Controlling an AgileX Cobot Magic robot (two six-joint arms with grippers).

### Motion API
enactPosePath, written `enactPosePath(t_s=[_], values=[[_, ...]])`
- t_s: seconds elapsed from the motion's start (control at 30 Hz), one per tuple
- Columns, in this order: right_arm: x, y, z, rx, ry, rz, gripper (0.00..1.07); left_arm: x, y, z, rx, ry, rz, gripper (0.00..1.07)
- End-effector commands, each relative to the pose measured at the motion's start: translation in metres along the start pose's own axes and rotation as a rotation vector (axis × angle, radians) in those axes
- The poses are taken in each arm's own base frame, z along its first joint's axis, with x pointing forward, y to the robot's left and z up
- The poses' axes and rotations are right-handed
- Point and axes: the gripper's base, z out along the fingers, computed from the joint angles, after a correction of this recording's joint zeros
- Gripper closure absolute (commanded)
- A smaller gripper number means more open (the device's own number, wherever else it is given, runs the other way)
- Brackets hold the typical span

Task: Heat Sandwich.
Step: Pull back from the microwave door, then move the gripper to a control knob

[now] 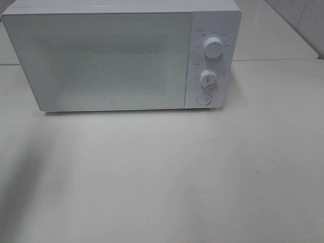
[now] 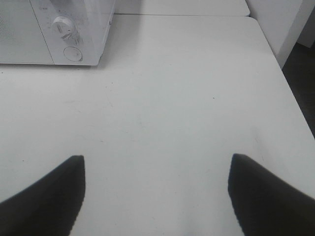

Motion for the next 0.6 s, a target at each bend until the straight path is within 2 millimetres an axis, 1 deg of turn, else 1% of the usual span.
enactPosePath(t_s=[0.03, 0.07, 0.1, 0.2, 0.23, 0.27, 0.37, 0.4, 0.43, 0.53, 0.57, 0.6], values=[[0.001, 0.0, -0.003, -0.002, -0.041, -0.006, 0.32, 0.008, 0.013, -0.012, -0.02, 0.007, -0.051, 0.07], [0.001, 0.0, -0.003, -0.002, -0.041, -0.006, 0.32, 0.012, 0.019, -0.02, -0.026, -0.013, -0.079, 0.07], [0.001, 0.0, -0.003, -0.002, -0.041, -0.006, 0.32, 0.012, 0.019, -0.02, -0.026, -0.013, -0.079, 0.07], [0.001, 0.0, -0.003, -0.002, -0.041, -0.006, 0.32, 0.019, 0.023, -0.031, -0.031, -0.032, -0.103, 0.07], [0.001, 0.0, -0.003, -0.002, -0.041, -0.006, 0.32, 0.025, 0.022, -0.039, -0.034, -0.044, -0.099, 0.07], [0.001, 0.0, -0.003, -0.002, -0.041, -0.006, 0.32, 0.025, 0.022, -0.039, -0.034, -0.044, -0.099, 0.07], [0.001, 0.0, -0.003, -0.002, -0.041, -0.006, 0.32, 0.034, 0.021, -0.05, -0.034, -0.066, -0.094, 0.07], [0.001, 0.0, -0.003, -0.002, -0.041, -0.006, 0.32, 0.04, 0.02, -0.059, -0.037, -0.101, -0.088, 0.07], [0.001, 0.0, -0.003, -0.002, -0.041, -0.006, 0.32, 0.04, 0.02, -0.059, -0.037, -0.101, -0.088, 0.07], [0.001, 0.0, -0.003, -0.002, -0.041, -0.006, 0.32, 0.049, 0.018, -0.071, -0.038, -0.152, -0.082, 0.07], [0.001, 0.0, -0.003, -0.002, -0.041, -0.006, 0.32, 0.058, 0.017, -0.077, -0.038, -0.185, -0.079, 0.07], [0.001, 0.0, -0.003, -0.002, -0.041, -0.006, 0.32, 0.063, 0.017, -0.078, -0.039, -0.195, -0.078, 0.07]])
